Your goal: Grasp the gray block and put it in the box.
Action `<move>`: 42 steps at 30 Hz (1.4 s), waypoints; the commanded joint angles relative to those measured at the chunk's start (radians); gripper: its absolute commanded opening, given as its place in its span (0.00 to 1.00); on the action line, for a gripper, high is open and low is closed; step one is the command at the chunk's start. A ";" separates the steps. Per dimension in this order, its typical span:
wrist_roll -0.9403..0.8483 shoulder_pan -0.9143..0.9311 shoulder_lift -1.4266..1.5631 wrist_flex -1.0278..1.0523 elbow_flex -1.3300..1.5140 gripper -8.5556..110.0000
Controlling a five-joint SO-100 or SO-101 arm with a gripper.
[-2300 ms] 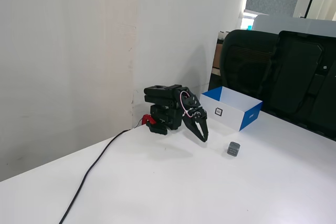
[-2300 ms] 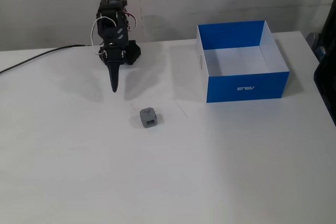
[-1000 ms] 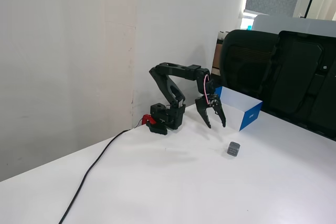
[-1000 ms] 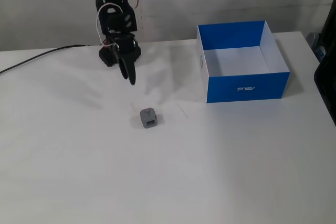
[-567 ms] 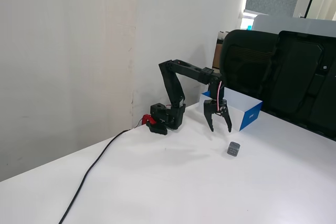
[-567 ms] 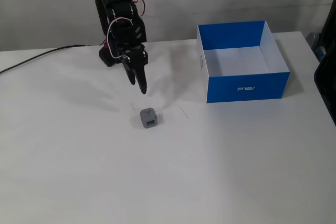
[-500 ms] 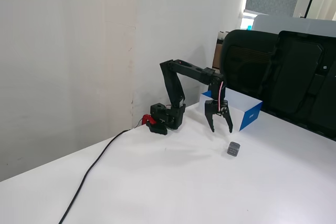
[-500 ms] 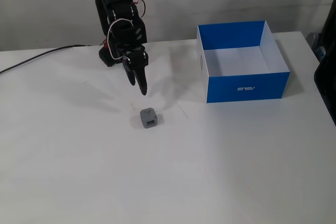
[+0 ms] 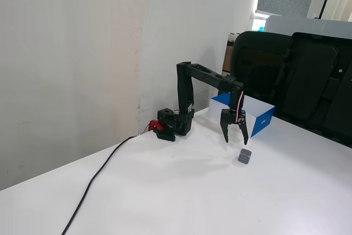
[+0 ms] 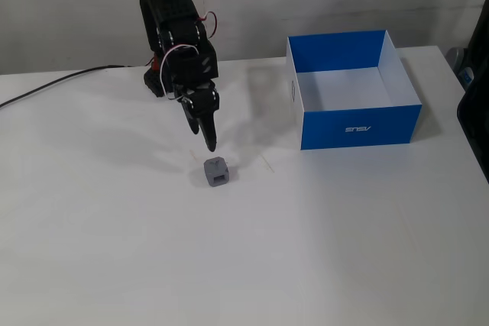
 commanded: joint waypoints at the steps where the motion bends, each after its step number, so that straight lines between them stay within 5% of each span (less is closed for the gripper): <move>1: 0.011 -0.014 -0.009 0.002 -0.101 0.34; 23: 0.012 -0.031 -0.272 -0.052 -0.253 0.42; 42: 0.015 -0.026 -0.334 -0.074 -0.255 0.31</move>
